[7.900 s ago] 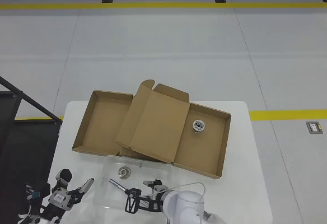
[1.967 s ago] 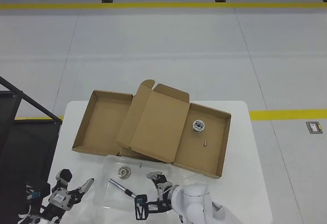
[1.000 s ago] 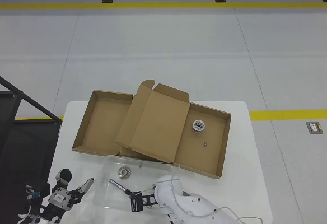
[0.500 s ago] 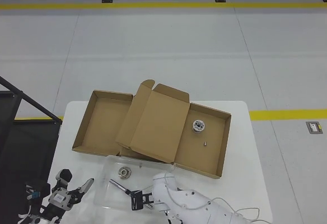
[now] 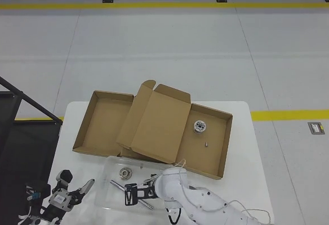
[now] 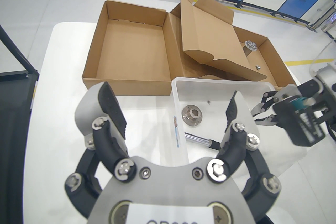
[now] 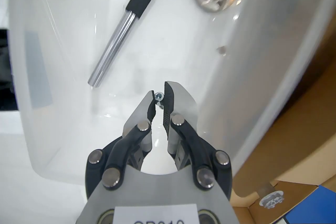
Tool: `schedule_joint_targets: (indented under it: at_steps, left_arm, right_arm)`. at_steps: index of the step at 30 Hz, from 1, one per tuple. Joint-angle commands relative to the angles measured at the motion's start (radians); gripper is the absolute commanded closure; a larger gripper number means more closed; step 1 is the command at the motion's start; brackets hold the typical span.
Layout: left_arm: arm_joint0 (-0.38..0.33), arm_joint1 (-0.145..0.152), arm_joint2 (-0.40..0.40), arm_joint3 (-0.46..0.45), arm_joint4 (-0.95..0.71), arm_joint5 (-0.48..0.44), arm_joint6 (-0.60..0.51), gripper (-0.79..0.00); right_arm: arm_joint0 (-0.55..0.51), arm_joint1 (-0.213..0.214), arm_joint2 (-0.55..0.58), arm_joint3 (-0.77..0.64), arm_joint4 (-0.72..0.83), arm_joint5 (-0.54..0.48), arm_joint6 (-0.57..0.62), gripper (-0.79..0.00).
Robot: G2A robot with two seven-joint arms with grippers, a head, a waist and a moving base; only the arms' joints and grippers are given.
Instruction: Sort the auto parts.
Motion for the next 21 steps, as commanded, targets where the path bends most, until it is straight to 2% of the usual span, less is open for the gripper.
schedule_joint_targets:
  at_steps: [1,5,8,11,13,21]
  left_arm:
    - [0.0,0.0,0.0,0.0,0.0,0.0,0.0,-0.785]
    - [0.0,0.0,0.0,0.0,0.0,0.0,0.0,-0.785]
    - [0.0,0.0,0.0,0.0,0.0,0.0,0.0,-0.785]
    - [0.0,0.0,0.0,0.0,0.0,0.0,0.0,-0.785]
    - [0.0,0.0,0.0,0.0,0.0,0.0,0.0,-0.785]
    - [0.0,0.0,0.0,0.0,0.0,0.0,0.0,-0.785]
  right_arm:
    - [-0.078,0.046,0.089,-0.099,-0.095,0.005,-0.157,0.0]
    - [-0.239,0.122,0.256,-0.239,-0.248,0.0,-0.482,0.0]
    - [-0.349,0.168,0.376,-0.3,-0.347,0.017,-0.796,0.0]
    - [-0.442,0.206,0.489,-0.299,-0.415,0.058,-1.158,0.0]
    - [-0.482,0.223,0.546,-0.26,-0.441,0.087,-1.348,0.0]
    - [-0.486,0.226,0.553,-0.254,-0.449,0.089,-1.37,0.0]
